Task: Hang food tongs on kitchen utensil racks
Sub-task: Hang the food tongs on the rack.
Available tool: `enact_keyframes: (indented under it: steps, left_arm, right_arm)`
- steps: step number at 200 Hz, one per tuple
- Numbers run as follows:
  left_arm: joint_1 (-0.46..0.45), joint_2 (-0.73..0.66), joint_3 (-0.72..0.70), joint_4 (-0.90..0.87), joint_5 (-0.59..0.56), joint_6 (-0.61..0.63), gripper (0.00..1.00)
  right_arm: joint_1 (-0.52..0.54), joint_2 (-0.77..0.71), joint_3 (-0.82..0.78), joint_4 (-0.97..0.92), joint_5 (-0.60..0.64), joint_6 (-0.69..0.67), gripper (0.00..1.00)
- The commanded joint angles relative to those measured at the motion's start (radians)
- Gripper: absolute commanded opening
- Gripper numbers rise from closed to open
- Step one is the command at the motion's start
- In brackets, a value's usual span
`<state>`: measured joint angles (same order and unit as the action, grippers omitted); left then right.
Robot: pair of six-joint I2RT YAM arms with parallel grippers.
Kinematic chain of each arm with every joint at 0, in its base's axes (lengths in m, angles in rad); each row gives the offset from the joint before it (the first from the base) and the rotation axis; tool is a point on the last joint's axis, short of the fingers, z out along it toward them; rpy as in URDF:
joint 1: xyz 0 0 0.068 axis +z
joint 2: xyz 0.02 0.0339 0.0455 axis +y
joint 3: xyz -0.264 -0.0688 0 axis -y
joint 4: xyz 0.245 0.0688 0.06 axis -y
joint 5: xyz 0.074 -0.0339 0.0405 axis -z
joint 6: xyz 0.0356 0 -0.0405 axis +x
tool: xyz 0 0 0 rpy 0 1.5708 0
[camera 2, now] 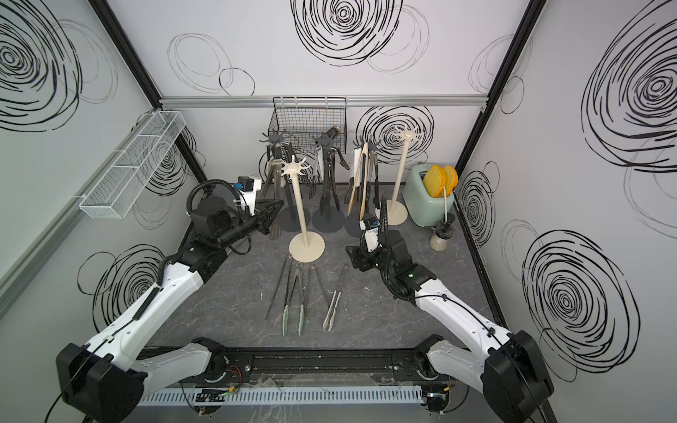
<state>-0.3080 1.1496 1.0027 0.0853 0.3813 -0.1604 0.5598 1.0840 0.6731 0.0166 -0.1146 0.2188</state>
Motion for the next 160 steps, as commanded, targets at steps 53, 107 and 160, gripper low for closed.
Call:
enact_keyframes:
  steps: [53, 107, 160]
  left_arm:
    - [-0.030, 0.000, -0.032, 0.096, 0.013, 0.007, 0.00]
    - [-0.039, -0.003, -0.081, 0.110, 0.004, 0.000, 0.00]
    - [-0.046, 0.008, -0.112, 0.122, -0.005, 0.006, 0.00]
  right_arm:
    - [-0.009, -0.006, 0.011, 0.032, -0.018, -0.011, 0.71]
    - [-0.011, -0.009, 0.003, 0.032, -0.025, -0.008, 0.71]
    - [-0.014, -0.012, -0.009, 0.039, -0.032, -0.008, 0.71]
